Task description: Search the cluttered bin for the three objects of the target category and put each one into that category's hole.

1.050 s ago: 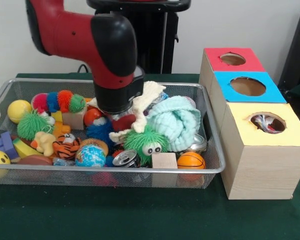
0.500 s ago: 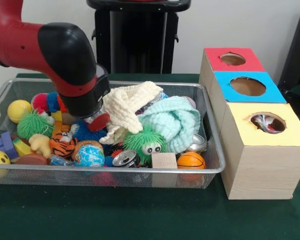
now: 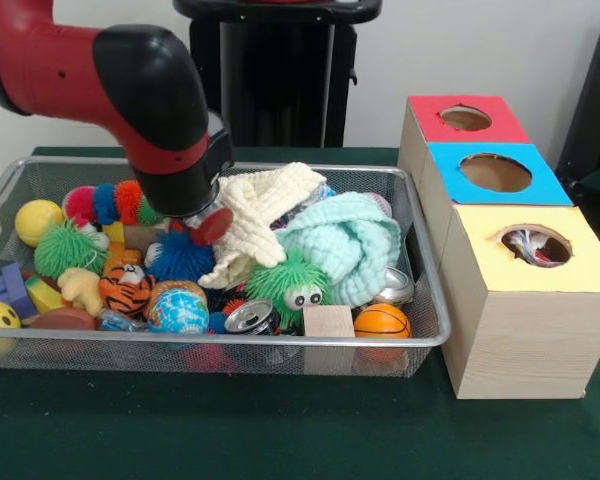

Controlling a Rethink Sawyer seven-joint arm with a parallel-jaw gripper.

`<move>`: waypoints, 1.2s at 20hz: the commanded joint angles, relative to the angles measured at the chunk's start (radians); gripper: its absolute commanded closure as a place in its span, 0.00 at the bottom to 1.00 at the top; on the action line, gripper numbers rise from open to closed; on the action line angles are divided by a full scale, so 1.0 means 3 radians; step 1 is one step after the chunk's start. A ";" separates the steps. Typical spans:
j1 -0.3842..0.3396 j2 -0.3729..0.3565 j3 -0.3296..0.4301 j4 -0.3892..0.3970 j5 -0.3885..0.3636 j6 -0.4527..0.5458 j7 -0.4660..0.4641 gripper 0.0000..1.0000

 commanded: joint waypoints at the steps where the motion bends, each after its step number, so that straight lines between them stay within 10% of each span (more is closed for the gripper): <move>1: 0.0463 -0.0483 -0.0135 0.0381 0.0133 -0.0165 0.0708 1.00; 10: 0.0857 -0.0855 -0.0343 0.0548 0.0475 0.0091 0.0878 1.00; 24: 0.1047 -0.0180 -0.0511 0.0958 0.0853 -0.1244 0.0926 1.00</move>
